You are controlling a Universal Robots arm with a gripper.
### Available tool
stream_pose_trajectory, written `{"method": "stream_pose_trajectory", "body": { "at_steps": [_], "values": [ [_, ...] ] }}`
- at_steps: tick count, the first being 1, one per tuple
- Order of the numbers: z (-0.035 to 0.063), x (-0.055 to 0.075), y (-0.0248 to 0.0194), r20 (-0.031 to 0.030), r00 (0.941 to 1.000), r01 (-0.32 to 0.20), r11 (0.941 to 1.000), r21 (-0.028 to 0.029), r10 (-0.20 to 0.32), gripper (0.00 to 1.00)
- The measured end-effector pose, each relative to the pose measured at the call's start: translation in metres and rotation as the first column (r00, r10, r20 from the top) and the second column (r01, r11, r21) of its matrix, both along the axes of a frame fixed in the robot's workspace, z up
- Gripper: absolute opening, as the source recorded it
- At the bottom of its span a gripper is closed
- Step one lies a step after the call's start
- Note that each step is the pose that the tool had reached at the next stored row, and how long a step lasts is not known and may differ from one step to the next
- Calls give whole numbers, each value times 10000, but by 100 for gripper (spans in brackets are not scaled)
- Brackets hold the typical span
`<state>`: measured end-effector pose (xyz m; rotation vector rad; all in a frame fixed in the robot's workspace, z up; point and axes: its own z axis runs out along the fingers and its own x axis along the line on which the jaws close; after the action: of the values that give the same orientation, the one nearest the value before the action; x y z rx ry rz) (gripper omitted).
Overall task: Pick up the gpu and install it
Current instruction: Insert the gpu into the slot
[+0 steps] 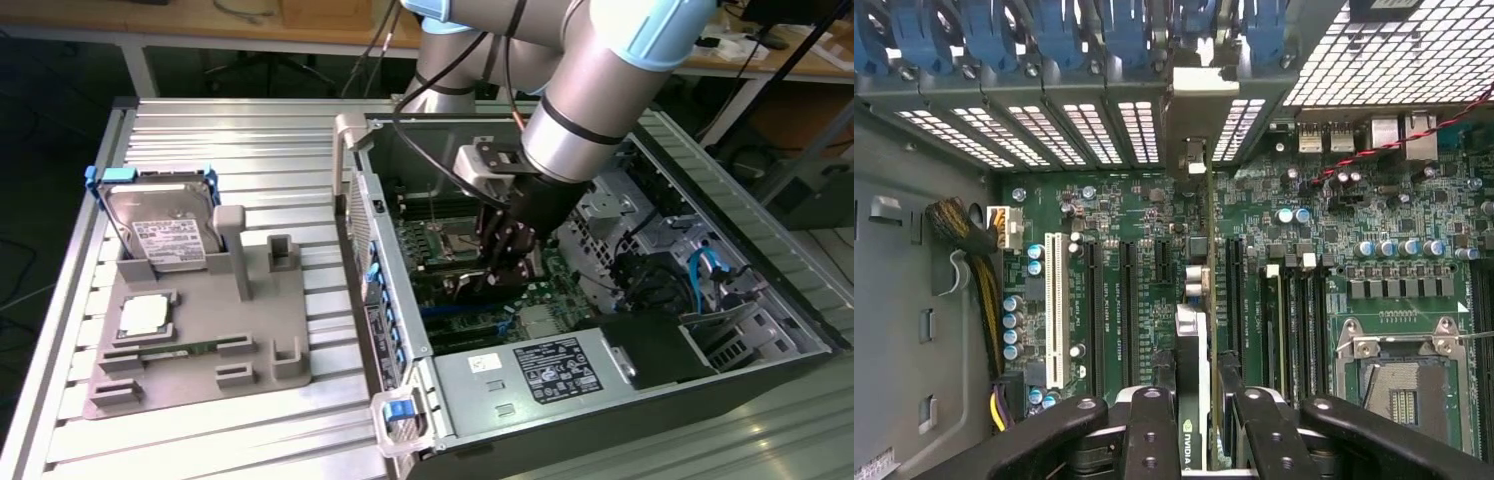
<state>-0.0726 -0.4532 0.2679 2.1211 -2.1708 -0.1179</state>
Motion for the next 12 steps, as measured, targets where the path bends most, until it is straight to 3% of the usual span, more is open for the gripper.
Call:
{"method": "stream_pose_trajectory", "body": {
  "at_steps": [4, 9, 12],
  "values": [
    [-1, -9, 2, 1, 10000, 0, 10000, 3, 0, 27],
    [6, -24, 2, -83, 10000, 9, 10000, 2, -9, 27],
    [4, -47, 4, -84, 10000, 9, 10000, 3, -9, 27]
  ]
}}
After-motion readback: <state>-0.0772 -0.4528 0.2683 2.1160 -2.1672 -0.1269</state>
